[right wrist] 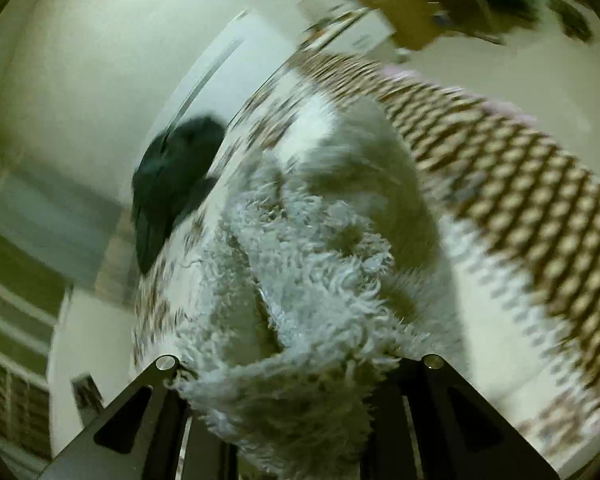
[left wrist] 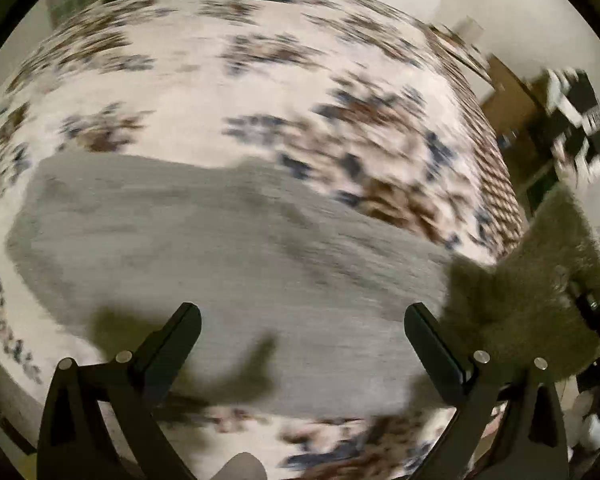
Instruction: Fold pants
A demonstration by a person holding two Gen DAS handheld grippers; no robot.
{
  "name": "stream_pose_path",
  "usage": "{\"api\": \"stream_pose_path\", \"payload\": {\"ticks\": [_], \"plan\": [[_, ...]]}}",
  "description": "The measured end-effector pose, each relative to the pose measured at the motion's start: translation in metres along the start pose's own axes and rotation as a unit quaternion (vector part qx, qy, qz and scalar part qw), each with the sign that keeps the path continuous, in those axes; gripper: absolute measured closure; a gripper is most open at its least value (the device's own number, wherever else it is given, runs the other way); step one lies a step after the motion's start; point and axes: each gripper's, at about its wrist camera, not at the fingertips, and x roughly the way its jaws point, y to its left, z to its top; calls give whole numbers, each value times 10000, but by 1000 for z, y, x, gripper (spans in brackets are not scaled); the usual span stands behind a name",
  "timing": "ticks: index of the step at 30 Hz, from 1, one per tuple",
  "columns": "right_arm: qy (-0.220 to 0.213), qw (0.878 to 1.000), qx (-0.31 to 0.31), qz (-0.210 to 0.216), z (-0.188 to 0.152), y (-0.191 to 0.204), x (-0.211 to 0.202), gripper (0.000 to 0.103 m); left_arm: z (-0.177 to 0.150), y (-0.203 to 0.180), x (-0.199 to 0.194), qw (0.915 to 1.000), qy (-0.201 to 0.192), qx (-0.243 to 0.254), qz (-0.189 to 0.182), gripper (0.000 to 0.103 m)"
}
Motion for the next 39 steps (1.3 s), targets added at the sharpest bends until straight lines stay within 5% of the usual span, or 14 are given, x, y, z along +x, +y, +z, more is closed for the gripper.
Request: {"api": "stream_pose_path", "payload": {"ticks": [5, 10, 13, 14, 15, 19, 24, 27, 28, 29, 30, 31, 39], "plan": [[816, 9938, -749, -90, -91, 83, 99, 86, 1, 92, -8, 9991, 105, -339, 249, 0], [1770, 9703, -1510, -663, -189, 119, 195, 83, 4, 153, -6, 9987, 201, -326, 323, 0], [2427, 9474, -1820, -1022, -225, 138, 224, 62, 8, 171, -7, 9992, 195, -264, 239, 0], [2548, 9454, -1844, -859, -231, 142, 222, 40, 11, 173, -8, 9994, 176, -258, 178, 0], [2638, 9464, -1765, -590, -231, 146, 217, 20, 14, 174, -10, 9995, 156, -260, 108, 0], [2438, 9633, -1120, -13, -203, 133, 167, 15, 25, 162, -3, 9992, 181, -295, -190, 0], [1956, 9653, -1162, -1279, -161, 92, 131, 15, 39, 117, 32, 9983, 213, -167, -520, 0], [1836, 9635, -902, -1727, -137, 55, 123, 15, 36, 87, 65, 9952, 644, 150, -724, 2], [1805, 9638, -760, -1808, -127, 41, 120, 15, 33, 78, 76, 9933, 784, 271, -808, 5], [1782, 9634, -685, -1880, -123, 33, 119, 15, 29, 71, 85, 9908, 896, 417, -924, 26], [1760, 9634, -611, -1926, -120, 25, 120, 15, 23, 64, 93, 9884, 977, 582, -1012, 69], [1741, 9641, -516, -1936, -116, 18, 121, 15, 19, 60, 99, 9863, 1055, 720, -1047, 91], [1762, 9675, -146, -1807, -119, 18, 105, 15, 9, 94, 52, 9878, 679, 587, -1275, 98]]}}
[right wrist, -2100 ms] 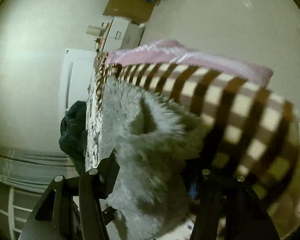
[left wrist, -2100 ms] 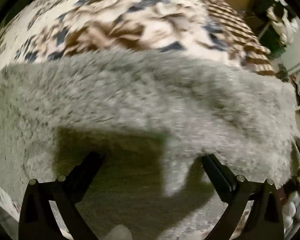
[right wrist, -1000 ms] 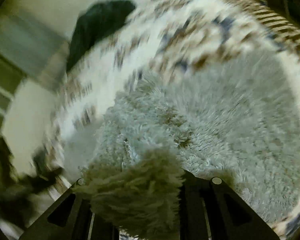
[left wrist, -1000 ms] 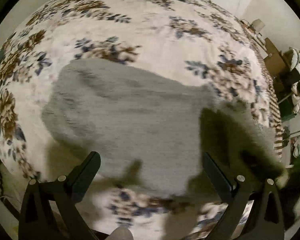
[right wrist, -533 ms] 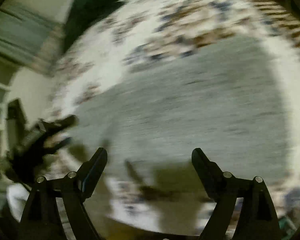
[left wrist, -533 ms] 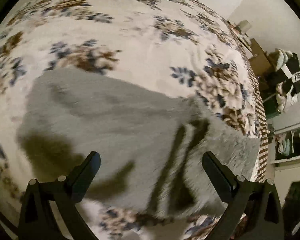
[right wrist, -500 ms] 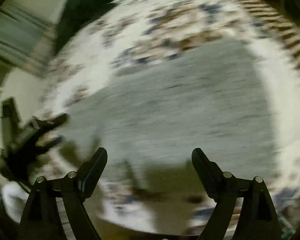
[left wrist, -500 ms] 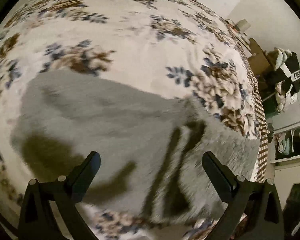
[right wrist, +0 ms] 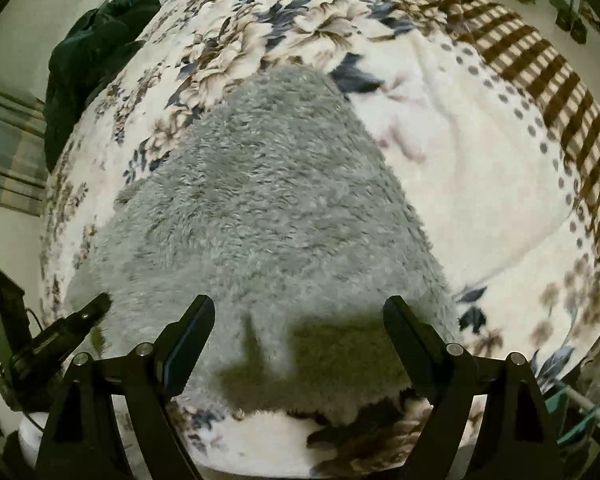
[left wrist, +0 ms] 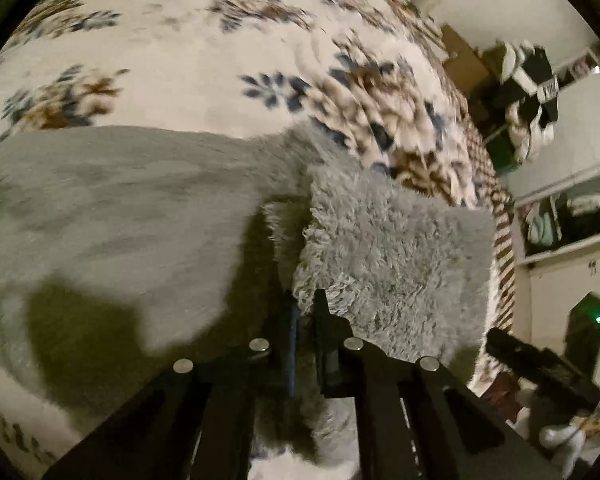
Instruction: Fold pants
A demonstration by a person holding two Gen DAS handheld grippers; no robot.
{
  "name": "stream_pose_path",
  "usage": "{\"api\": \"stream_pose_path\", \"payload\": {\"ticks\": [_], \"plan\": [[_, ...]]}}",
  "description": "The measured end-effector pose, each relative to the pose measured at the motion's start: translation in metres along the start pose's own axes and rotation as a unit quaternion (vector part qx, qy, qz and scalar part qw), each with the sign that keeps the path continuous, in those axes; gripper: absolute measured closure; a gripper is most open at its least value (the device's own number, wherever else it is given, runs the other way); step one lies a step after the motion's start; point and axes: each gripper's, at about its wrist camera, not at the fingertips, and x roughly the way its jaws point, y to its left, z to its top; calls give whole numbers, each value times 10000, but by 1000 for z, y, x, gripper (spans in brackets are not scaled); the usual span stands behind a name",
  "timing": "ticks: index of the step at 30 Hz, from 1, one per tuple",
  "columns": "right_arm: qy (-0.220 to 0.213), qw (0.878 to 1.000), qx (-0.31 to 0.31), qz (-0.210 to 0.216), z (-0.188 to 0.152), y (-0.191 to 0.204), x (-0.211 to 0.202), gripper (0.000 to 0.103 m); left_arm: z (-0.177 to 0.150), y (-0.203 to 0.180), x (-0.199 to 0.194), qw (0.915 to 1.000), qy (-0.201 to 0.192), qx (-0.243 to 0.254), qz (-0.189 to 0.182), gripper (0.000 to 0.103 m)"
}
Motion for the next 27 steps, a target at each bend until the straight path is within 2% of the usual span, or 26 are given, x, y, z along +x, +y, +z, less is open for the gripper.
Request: {"api": "stream_pose_path", "payload": {"ticks": [2, 5, 7, 8, 10, 11, 12, 13, 15, 16, 17, 18, 20, 21, 24, 27], "plan": [[36, 10000, 5, 12, -6, 1, -1, 15, -3, 12, -7, 9999, -26, -78, 135, 99], [192, 9998, -25, -33, -11, 0, 6, 15, -2, 25, 2, 9995, 75, -307, 61, 97], [323, 9995, 52, 28, -12, -3, 10, 15, 3, 29, 6, 9989, 147, -403, 201, 96], [336, 9994, 60, 38, -11, -3, 11, 15, 4, 30, 7, 9984, 182, -484, 218, 91], [273, 9996, -71, -92, -10, -1, 8, 15, 5, 29, 2, 9981, -8, -621, -42, 66], [243, 9994, -163, -207, -10, 1, 7, 15, 4, 25, -2, 9983, -135, -574, -35, 31], [223, 9986, -278, -386, -10, 4, 7, 15, 3, 21, -4, 9985, -234, -486, 91, 17], [221, 9974, -385, -565, -11, 7, 9, 14, 2, 18, -7, 9983, -361, -429, 171, 17], [246, 9960, -481, -715, -12, 11, 12, 0, -3, 13, -13, 9968, -671, -300, 328, 17], [244, 9953, -519, -774, -12, 14, 15, 0, -6, 14, -16, 9955, -776, -293, 450, 17], [235, 9949, -547, -815, -12, 17, 16, 0, -11, 18, -18, 9946, -862, -382, 433, 16], [218, 9942, -586, -875, -12, 20, 17, 0, -15, 25, -20, 9935, -917, -557, 374, 7], [177, 9916, -710, -1064, -12, 30, 21, 0, -27, 46, -28, 9884, -1063, -1035, 336, 1], [154, 9910, -766, -1090, -11, 37, 22, 0, -33, 56, -33, 9847, -1168, -1255, 316, 1], [214, 9906, -896, -1009, -10, 54, 23, 0, -51, 96, -53, 9702, -1435, -1865, 575, 1], [323, 9906, -966, -917, -9, 68, 24, 0, -68, 149, -67, 9453, -1693, -2740, 514, 1]]}}
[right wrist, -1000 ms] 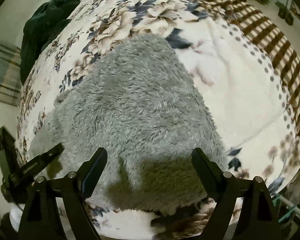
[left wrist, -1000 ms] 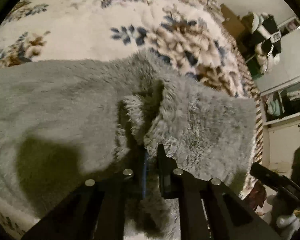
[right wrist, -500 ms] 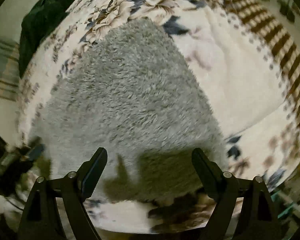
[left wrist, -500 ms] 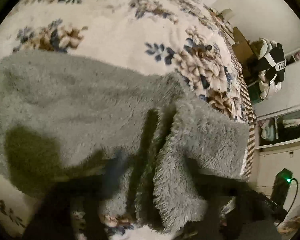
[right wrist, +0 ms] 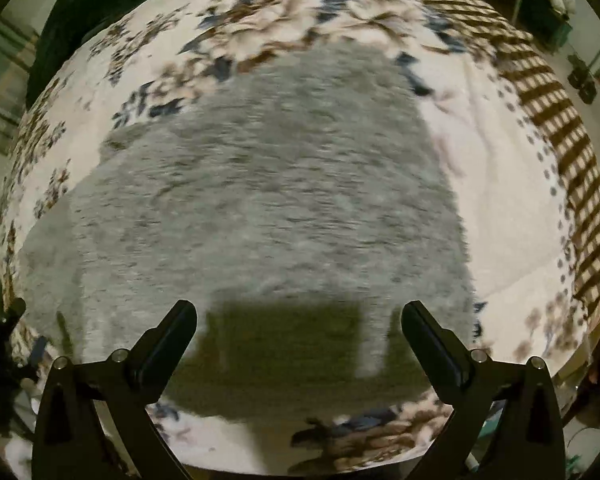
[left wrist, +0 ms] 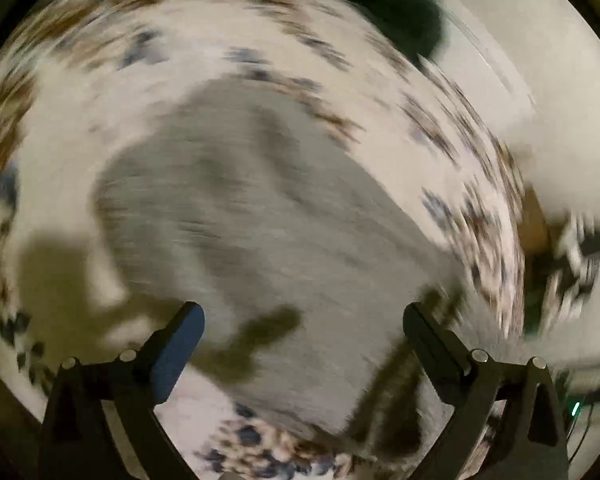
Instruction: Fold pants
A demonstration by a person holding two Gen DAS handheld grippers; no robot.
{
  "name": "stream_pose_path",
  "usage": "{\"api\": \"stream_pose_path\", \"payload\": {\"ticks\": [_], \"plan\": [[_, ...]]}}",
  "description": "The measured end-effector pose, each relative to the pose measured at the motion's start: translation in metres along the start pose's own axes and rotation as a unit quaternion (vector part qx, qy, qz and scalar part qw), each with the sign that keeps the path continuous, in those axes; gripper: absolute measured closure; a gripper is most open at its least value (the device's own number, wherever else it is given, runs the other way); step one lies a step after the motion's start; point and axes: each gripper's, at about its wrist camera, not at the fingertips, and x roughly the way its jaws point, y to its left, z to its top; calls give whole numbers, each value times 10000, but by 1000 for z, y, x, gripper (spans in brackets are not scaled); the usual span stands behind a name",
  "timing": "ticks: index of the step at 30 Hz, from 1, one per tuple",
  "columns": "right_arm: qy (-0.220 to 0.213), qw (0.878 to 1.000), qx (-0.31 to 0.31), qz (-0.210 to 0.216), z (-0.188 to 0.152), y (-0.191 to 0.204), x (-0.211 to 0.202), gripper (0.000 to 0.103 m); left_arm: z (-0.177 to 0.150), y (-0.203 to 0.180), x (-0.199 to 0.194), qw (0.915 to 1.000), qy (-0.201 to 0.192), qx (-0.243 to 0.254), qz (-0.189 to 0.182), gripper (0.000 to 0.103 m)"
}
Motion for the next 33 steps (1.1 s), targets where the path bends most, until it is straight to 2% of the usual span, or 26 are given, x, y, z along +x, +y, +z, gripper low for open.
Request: {"api": "stream_pose_path", "payload": {"ticks": [3, 7, 10, 12, 13, 15, 16, 17, 20, 22, 27, 28, 29, 30, 31, 33], "plan": [[118, 9999, -23, 26, 4, 14, 2, 0, 20, 56, 7, 9962, -232, -824, 139, 2], [171, 9998, -83, 15, 10, 33, 6, 0, 43, 105, 32, 9874, -329, -1544, 122, 2], [201, 9997, -125, -32, 14, 43, 14, 0, 56, 116, 52, 9859, -385, -1629, -83, 2], [224, 9996, -165, -67, 17, 48, 19, 0, 59, 109, 52, 9887, -617, -1359, -143, 3], [195, 9994, -217, -186, 18, 50, 22, 0, 59, 104, 49, 9896, -758, -1206, -212, 8], [73, 9974, -392, -606, 21, 54, 25, 0, 57, 97, 43, 9898, -910, -1057, -278, 39], [21, 9948, -515, -875, 23, 57, 28, 0, 56, 97, 40, 9896, -945, -1042, -303, 44], [9, 9933, -564, -1005, 25, 59, 31, 0, 56, 98, 37, 9890, -1003, -1027, -352, 53], [18, 9937, -563, -964, 27, 61, 36, 0, 54, 97, 29, 9883, -1160, -884, -444, 73], [32, 9942, -549, -920, 26, 61, 39, 0, 55, 84, 22, 9887, -1260, -684, -439, 73], [186, 9964, -438, -702, 19, 48, 40, 0, 56, 50, 7, 9848, -1570, -148, -736, 73], [192, 9964, -429, -699, 20, 45, 40, 0, 58, 46, 14, 9856, -1463, -140, -833, 73], [192, 9965, -438, -686, 20, 43, 39, 0, 63, 45, 27, 9885, -1248, -187, -829, 66], [203, 9964, -463, -687, 20, 41, 40, 0, 64, 45, 35, 9904, -1131, -235, -762, 54], [233, 9957, -508, -745, 21, 39, 41, 0, 69, 49, 50, 9926, -900, -342, -745, 53], [250, 9950, -530, -809, 22, 35, 42, 0, 71, 58, 65, 9928, -695, -608, -769, 53]]}}
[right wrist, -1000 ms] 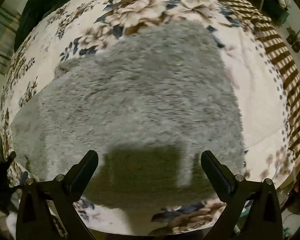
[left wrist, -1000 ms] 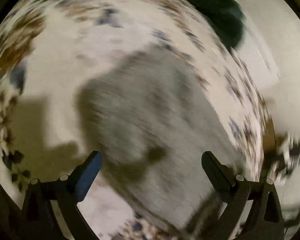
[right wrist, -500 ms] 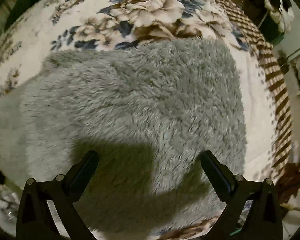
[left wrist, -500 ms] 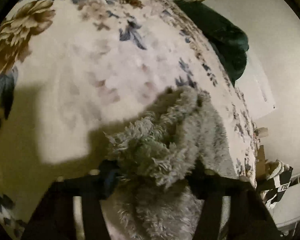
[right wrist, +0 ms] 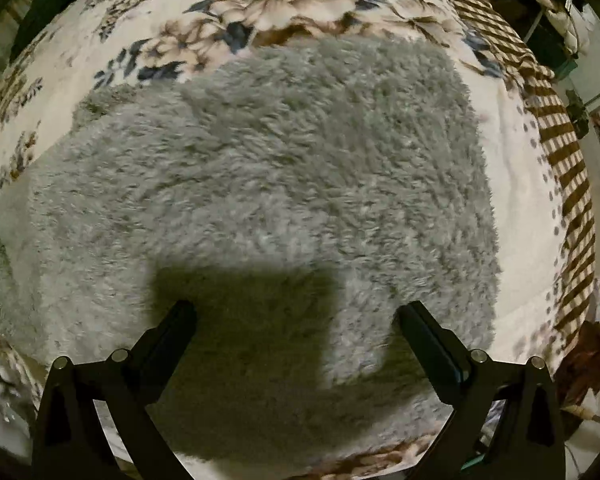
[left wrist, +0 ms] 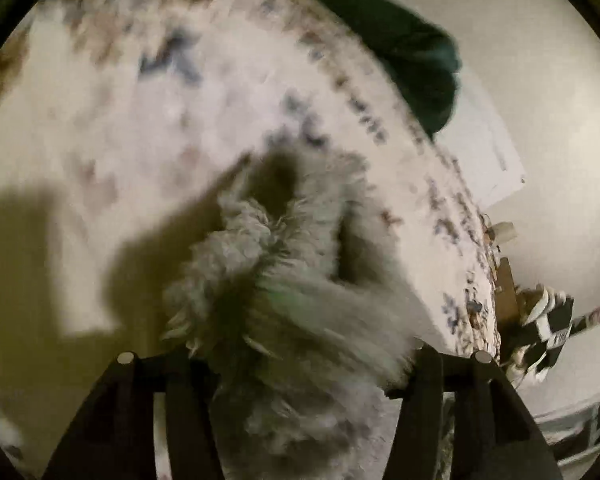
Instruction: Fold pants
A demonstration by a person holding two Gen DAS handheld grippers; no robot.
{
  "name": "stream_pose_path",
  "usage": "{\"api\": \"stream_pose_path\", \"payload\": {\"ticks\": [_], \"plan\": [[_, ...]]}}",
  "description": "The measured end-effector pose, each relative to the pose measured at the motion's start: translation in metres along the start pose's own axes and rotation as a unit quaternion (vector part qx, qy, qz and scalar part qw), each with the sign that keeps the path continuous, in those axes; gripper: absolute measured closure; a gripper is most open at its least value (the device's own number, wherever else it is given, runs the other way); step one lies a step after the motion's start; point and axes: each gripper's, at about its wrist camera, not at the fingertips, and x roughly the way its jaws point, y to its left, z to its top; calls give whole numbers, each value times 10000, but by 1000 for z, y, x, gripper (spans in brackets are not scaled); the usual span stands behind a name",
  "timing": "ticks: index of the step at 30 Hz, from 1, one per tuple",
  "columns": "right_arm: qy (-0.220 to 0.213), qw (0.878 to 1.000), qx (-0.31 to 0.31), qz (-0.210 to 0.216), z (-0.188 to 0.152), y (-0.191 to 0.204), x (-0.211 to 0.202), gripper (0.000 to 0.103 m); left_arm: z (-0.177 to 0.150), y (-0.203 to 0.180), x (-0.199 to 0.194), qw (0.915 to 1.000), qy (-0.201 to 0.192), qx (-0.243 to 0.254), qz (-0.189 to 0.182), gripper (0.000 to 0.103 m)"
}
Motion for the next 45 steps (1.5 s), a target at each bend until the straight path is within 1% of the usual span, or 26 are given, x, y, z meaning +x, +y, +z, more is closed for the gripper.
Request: {"api": "stream_pose_path", "payload": {"ticks": [1, 2, 3, 5, 7, 11, 14, 18, 21, 23, 25, 26, 27, 28, 29, 31, 33, 35, 36, 38, 39, 40, 41, 42, 43, 45], "plan": [[-12, 10000, 3, 17, 0, -4, 1, 0, 0, 4, -1, 9999, -65, -94, -25, 55], [-25, 10000, 11, 17, 0, -6, 1, 0, 1, 3, -6, 9997, -215, -106, -59, 69], [-40, 10000, 19, -16, 1, -10, 2, 0, 1, 0, -11, 9995, -283, -43, -124, 77], [-45, 10000, 37, 21, 2, -17, 3, 0, -1, -17, -23, 9986, -433, 283, -101, 82], [-63, 10000, 50, -16, 2, -23, 3, 0, -6, -37, -38, 9964, -558, 629, -134, 84], [-132, 9999, 37, -31, 2, -37, -4, 0, -21, -96, -72, 9886, -678, 1285, -388, 84], [-160, 9997, 123, 109, 3, -54, -12, 0, -39, -148, -99, 9797, -711, 1744, -693, 84], [-242, 9981, 404, 398, 9, -92, -24, 0, -81, -222, -126, 9637, -583, 2330, -1168, 85], [-323, 9954, 741, 521, 4, -137, -38, 0, -121, -278, -131, 9510, -338, 2661, -1538, 85], [-324, 9932, 973, 551, -7, -160, -45, 0, -155, -310, -124, 9429, -67, 2840, -1739, 85], [-310, 9900, 1262, 551, -15, -197, -50, 0, -194, -337, -107, 9357, 254, 3030, -1790, 85], [-307, 9887, 1370, 524, -17, -210, -50, 0, -208, -344, -98, 9332, 380, 3084, -1803, 85], [-298, 9872, 1494, 468, -22, -225, -50, 0, -231, -355, -85, 9298, 592, 3147, -1812, 85], [-281, 9851, 1642, 419, -28, -245, -49, 0, -246, -362, -75, 9280, 704, 3184, -1802, 85], [-274, 9835, 1742, 393, -31, -260, -47, 0, -269, -370, -60, 9249, 893, 3237, -1785, 85], [-251, 9794, 1981, 291, -39, -298, -43, 0, -304, -381, -33, 9169, 1185, 3408, -1705, 85], [-228, 9757, 2168, 224, -44, -324, -39, 0, -334, -387, -10, 9104, 1493, 3518, -1586, 85], [-186, 9710, 2374, 200, -48, -350, -36, 0, -363, -393, 17, 9023, 1822, 3685, -1298, 84], [-177, 9690, 2454, 221, -49, -358, -35, 0, -377, -394, 32, 8953, 2053, 3789, -1126, 83], [-179, 9648, 2607, 296, -54, -374, -35, 0, -397, -393, 51, 8836, 2430, 3928, -775, 76], [-200, 9631, 2656, 389, -56, -380, -36, 0, -406, -395, 56, 8768, 2598, 4008, -555, 69], [-241, 9611, 2701, 531, -57, -385, -37, 0, -410, -399, 56, 8729, 2640, 4076, -473, 62], [-281, 9594, 2730, 654, -57, -387, -38, 0, -411, -404, 51, 8673, 2667, 4175, -494, 35], [-339, 9564, 2768, 868, -58, -390, -39, 0, -410, -409, 44, 8646, 2712, 4185, -616, 11], [-422, 9509, 2821, 1198, -57, -391, -40, 0, -407, -413, 35, 8649, 2733, 4143, -750, 8], [-510, 9418, 2845, 1715, -53, -389, -41, 0, -390, -421, 15, 8694, 2644, 4043, -1041, 8]]}}
